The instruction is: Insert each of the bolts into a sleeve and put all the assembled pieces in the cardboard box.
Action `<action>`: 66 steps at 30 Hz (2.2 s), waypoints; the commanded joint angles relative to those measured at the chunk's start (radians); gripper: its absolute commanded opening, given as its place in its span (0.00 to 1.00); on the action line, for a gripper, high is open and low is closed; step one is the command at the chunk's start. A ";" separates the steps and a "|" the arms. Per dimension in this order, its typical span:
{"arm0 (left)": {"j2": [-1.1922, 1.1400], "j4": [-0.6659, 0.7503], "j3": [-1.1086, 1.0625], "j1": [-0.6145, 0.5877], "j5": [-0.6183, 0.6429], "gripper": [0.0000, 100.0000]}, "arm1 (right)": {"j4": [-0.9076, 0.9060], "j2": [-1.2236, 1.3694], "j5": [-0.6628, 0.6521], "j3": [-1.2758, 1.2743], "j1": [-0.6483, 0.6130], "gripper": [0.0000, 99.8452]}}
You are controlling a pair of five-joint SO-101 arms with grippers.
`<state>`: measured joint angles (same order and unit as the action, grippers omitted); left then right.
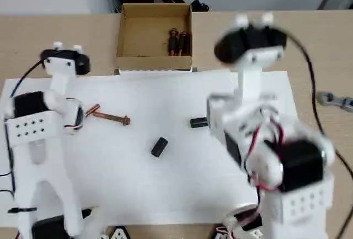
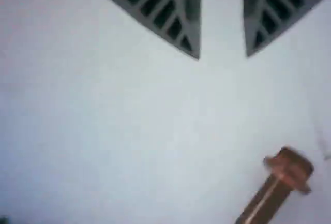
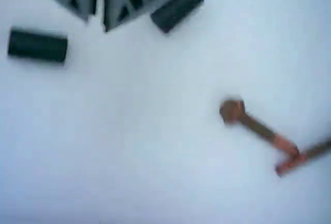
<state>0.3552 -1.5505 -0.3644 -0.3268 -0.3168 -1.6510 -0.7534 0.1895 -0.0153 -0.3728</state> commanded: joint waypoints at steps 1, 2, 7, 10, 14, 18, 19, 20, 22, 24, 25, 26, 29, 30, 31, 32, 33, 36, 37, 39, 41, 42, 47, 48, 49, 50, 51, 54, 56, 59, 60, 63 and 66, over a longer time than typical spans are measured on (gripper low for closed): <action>-0.023 -0.008 0.038 -0.031 -0.098 0.06 | 0.071 -0.214 -0.011 -0.245 0.010 0.01; -0.035 -0.008 0.044 -0.032 -0.127 0.07 | 0.094 -0.265 -0.012 -0.307 0.010 0.01; -0.129 -0.005 0.085 -0.035 -0.302 0.09 | 0.197 -0.493 -0.077 -0.542 0.012 0.00; -0.199 -0.078 0.143 -0.035 -0.400 0.11 | 0.265 -0.610 -0.075 -0.637 0.012 0.00; -0.307 -0.100 0.237 -0.055 -0.465 0.12 | 0.308 -0.711 -0.078 -0.763 0.012 0.00; -0.422 -0.103 0.372 -0.124 -0.511 0.12 | 0.312 -0.754 -0.077 -0.812 0.012 0.00; -0.453 -0.103 0.403 -0.140 -0.525 0.12 | 0.314 -0.757 -0.077 -0.812 0.012 0.00; -0.483 -0.103 0.432 -0.150 -0.535 0.12 | 0.314 -0.757 -0.077 -0.812 0.012 0.00; -0.532 -0.109 0.470 -0.157 -0.552 0.12 | 0.314 -0.757 -0.077 -0.813 0.012 0.00; -0.574 -0.144 0.509 -0.150 -0.569 0.12 | 0.314 -0.757 -0.077 -0.813 0.012 0.00; -0.591 -0.155 0.526 -0.143 -0.577 0.12 | 0.314 -0.757 -0.077 -0.813 0.012 0.00; -0.601 -0.161 0.539 -0.137 -0.585 0.12 | 0.314 -0.757 -0.077 -0.813 0.012 0.00; -0.621 -0.161 0.578 -0.121 -0.605 0.12 | 0.314 -0.757 -0.077 -0.813 0.012 0.00; -0.628 -0.161 0.588 -0.118 -0.611 0.12 | 0.314 -0.757 -0.077 -0.813 0.012 0.00; -0.631 -0.161 0.591 -0.117 -0.620 0.12 | 0.314 -0.757 -0.077 -0.815 0.013 0.00; -0.635 -0.160 0.595 -0.117 -0.632 0.12 | 0.314 -0.757 -0.077 -0.815 0.013 0.00; -0.644 -0.160 0.596 -0.115 -0.641 0.12 | 0.314 -0.757 -0.077 -0.815 0.013 0.00; -0.684 -0.152 0.596 -0.115 -0.654 0.12 | 0.314 -0.757 -0.075 -0.815 0.013 0.00; -0.703 -0.140 0.596 -0.115 -0.652 0.12 | 0.314 -0.757 -0.075 -0.815 0.013 0.00; -0.735 -0.112 0.596 -0.115 -0.643 0.12 | 0.314 -0.757 -0.075 -0.815 0.013 0.00; -0.763 -0.080 0.596 -0.115 -0.620 0.12 | 0.314 -0.757 -0.075 -0.815 0.013 0.00; -0.778 -0.058 0.596 -0.115 -0.614 0.12 | 0.314 -0.757 -0.075 -0.815 0.013 0.00; -0.870 0.020 0.596 -0.101 -0.585 0.12 | 0.314 -0.756 -0.075 -0.816 0.013 0.00; -0.890 0.035 0.596 -0.097 -0.572 0.12 | 0.314 -0.756 -0.075 -0.816 0.013 0.00; -0.911 0.048 0.596 -0.089 -0.563 0.12 | 0.314 -0.756 -0.075 -0.816 0.013 0.00; -0.931 0.054 0.596 -0.083 -0.559 0.12 | 0.314 -0.756 -0.075 -0.816 0.013 0.00; -0.950 0.055 0.596 -0.077 -0.554 0.11 | 0.314 -0.756 -0.075 -0.816 0.013 0.00; -0.990 0.075 0.596 -0.068 -0.551 0.11 | 0.312 -0.756 -0.077 -0.816 0.013 0.00; -0.999 0.075 0.596 -0.068 -0.551 0.11 | 0.311 -0.756 -0.077 -0.816 0.013 0.00; -1.000 0.075 0.596 -0.066 -0.551 0.11 | 0.306 -0.756 -0.077 -0.816 0.013 0.00; -0.999 0.075 0.596 -0.064 -0.552 0.10 | 0.306 -0.756 -0.077 -0.816 0.015 0.00; -0.999 0.075 0.598 -0.061 -0.554 0.03 | 0.306 -0.756 -0.077 -0.816 0.015 0.00; -0.999 0.066 0.610 -0.063 -0.563 0.01 | 0.306 -0.756 -0.077 -0.816 0.015 0.00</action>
<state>-0.5992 -1.5382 0.2232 -0.4081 -0.8738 -1.3564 -1.5083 0.1220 -0.8347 -0.3698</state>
